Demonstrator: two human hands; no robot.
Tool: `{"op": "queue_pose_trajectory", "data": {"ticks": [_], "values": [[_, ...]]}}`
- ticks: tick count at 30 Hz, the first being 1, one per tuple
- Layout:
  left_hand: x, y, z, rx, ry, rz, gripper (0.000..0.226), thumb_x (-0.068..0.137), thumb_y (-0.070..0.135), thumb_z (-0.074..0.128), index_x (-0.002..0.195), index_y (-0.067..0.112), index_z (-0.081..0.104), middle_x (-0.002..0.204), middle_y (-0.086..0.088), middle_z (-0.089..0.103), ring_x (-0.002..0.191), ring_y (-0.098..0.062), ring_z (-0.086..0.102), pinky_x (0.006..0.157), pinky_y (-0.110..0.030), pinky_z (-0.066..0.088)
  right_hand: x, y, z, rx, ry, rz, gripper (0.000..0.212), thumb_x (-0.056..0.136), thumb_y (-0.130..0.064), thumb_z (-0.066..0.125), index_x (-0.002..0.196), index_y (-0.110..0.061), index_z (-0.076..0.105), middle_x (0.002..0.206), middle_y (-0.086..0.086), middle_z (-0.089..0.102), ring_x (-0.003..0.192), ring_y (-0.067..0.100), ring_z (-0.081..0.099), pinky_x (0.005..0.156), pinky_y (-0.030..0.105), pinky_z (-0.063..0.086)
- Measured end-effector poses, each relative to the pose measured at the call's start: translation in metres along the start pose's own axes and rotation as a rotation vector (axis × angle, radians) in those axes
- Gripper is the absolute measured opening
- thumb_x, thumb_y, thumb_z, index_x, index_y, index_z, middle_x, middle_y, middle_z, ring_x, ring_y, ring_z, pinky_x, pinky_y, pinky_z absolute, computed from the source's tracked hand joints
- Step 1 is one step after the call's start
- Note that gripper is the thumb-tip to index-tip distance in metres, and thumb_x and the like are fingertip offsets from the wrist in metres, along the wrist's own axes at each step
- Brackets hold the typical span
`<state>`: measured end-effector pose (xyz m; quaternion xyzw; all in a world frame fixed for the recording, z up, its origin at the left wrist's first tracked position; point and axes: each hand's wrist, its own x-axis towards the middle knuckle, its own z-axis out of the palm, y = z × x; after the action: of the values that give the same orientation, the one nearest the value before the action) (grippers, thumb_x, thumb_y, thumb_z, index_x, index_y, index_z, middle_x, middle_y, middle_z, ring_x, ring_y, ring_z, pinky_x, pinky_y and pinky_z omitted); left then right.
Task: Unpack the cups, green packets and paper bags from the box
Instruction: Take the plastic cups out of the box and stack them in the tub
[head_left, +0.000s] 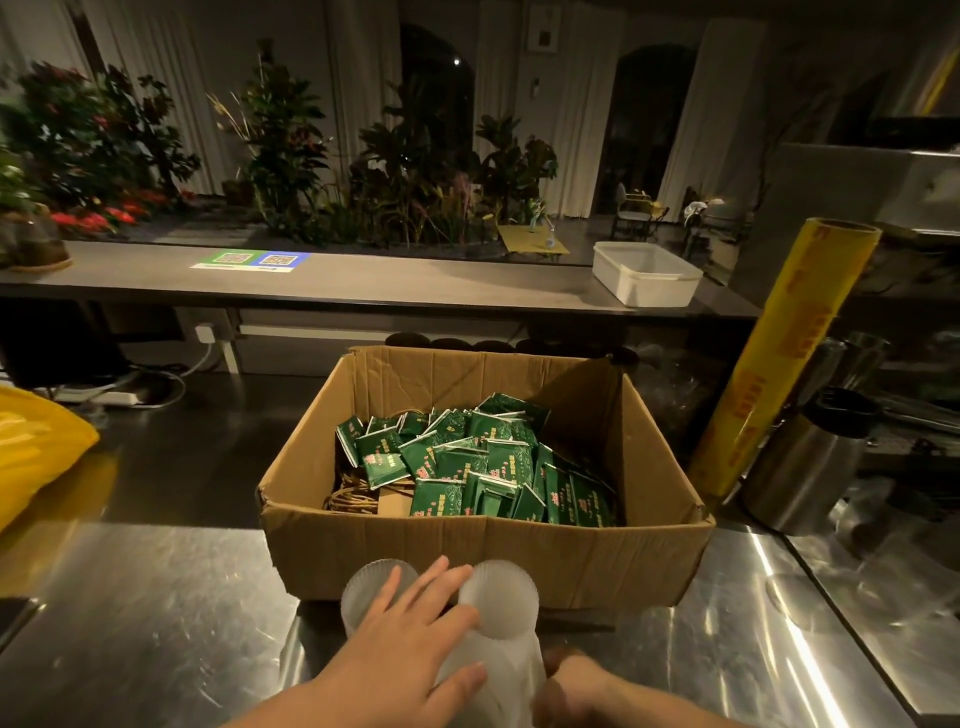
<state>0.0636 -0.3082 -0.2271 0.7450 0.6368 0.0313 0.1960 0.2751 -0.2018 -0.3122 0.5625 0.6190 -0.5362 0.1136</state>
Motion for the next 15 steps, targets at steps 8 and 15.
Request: {"op": "queue_pose_trajectory", "data": {"ticks": [8,15], "values": [[-0.036,0.012,-0.029,-0.027,0.085,-0.041,0.099,0.067,0.092,-0.016,0.139,0.049,0.038,0.163,0.031,-0.007,0.152,0.005,-0.015,0.122,-0.026,-0.004,-0.032,-0.029,-0.012,0.0,-0.067,0.084,0.048,0.078,-0.001,0.074,0.122,-0.018,0.068,0.12,0.004,0.068,0.109,0.018,0.066,0.088,0.029,0.059],[-0.067,0.048,-0.09,0.021,0.159,-0.092,0.103,0.06,0.091,-0.022,0.139,0.055,0.032,0.146,0.046,-0.013,0.139,0.017,-0.015,0.122,-0.027,0.002,-0.089,-0.066,-0.032,0.079,-0.056,-0.013,0.037,0.086,0.008,0.063,0.116,-0.014,0.064,0.122,0.017,0.068,0.107,0.039,0.071,0.088,0.05,0.061]]}}
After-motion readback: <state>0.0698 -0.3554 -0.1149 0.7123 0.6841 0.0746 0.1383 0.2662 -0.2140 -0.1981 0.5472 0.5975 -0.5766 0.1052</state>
